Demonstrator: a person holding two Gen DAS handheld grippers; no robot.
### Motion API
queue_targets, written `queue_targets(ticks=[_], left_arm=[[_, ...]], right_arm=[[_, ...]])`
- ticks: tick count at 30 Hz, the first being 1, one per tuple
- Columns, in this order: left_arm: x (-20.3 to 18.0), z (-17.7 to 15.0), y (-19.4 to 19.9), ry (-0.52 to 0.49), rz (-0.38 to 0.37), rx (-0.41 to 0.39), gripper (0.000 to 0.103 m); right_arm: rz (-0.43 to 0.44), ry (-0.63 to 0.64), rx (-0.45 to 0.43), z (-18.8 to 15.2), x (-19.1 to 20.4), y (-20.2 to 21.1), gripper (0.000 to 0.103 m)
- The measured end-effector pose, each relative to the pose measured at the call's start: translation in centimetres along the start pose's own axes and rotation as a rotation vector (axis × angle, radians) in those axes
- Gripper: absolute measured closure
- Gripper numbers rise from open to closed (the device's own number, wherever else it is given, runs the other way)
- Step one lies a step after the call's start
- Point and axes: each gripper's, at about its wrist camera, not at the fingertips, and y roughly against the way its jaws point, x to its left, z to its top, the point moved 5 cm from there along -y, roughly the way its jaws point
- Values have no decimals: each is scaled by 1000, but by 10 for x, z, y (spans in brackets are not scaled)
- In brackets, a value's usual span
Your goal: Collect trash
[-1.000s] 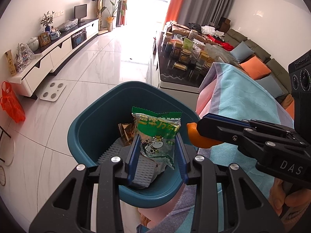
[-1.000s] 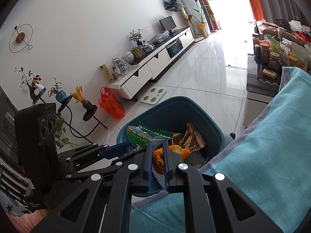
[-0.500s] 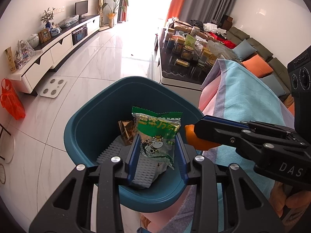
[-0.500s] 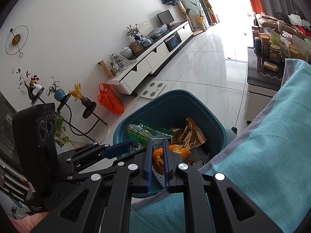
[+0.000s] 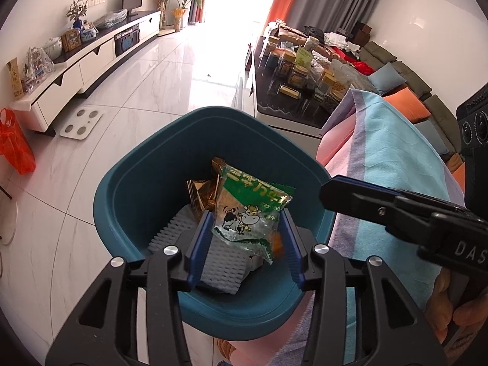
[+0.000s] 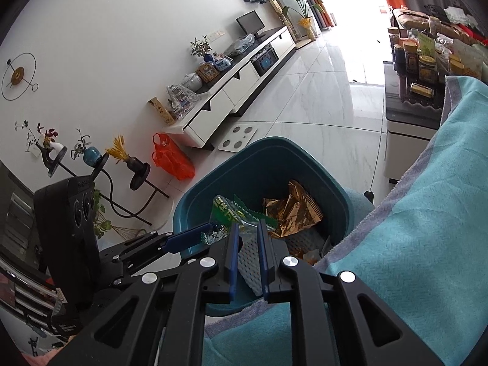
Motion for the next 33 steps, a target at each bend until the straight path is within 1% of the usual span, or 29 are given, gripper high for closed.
queue_targets(ticks=[3,7,8,10,12,13,14,15,16,17,18,19,20,21,22,23,25,26,28,29,31,33], left_arm=[[0,-1,-3,3,6,6,56],[0,-4,-3,1,5,4,51],[0,-3,-2,1,5,2,48],[0,-4,-1,1,7,-2,47],[-2,-4,4,-4,8,-15,46],[-2,-5,9,-7,9,-26,46],[-4,-5,13,-10,8,-42,43],[-6,-5,20,-16,5,-61,41],[-9,-6,26,-22,4,-78,36],[-12,-6,33,-29,5,-99,31],[-14,-8,40,-35,7,-118,28],[-18,-9,49,-49,9,-147,22],[-21,-11,56,-61,11,-167,16],[-24,-13,63,-71,16,-190,12],[-28,-17,73,-78,15,-219,5],[-31,-20,81,-81,10,-238,6],[-40,-26,97,-95,5,-280,6],[-45,-30,104,-101,4,-302,6],[-54,-37,118,-97,-7,-340,6],[-61,-43,124,-97,-23,-355,6],[-78,-51,136,-112,-25,-394,6],[-95,-59,145,-150,-24,-430,6]], right_arm=[[2,-3,-7,-1,-1,3,89],[5,-9,-24,-4,-5,10,83],[7,-13,-28,-5,-5,12,83],[9,-14,-36,-6,-7,19,82],[6,-12,-45,-9,-8,27,82],[3,-9,-52,-10,-8,30,80],[-3,-4,-59,-11,-7,35,78],[-7,2,-71,-13,-7,41,72],[-18,11,-90,-15,-6,49,67],[-24,18,-102,-17,-6,54,64],[-33,26,-116,-18,-7,61,57],[-49,35,-133,-21,-6,69,54],[-63,48,-150,-25,-6,77,53],[-71,55,-161,-26,-6,82,50],[-88,66,-178,-31,-5,92,45],[-101,77,-193,-35,-5,99,43],[-136,92,-236,-45,-7,118,35],[-153,97,-256,-49,-7,128,34],[-189,104,-310,-62,-10,149,22],[-218,111,-338,-69,-11,160,19],[-304,123,-413,-89,-15,187,9],[-391,124,-482,-107,-20,210,7]])
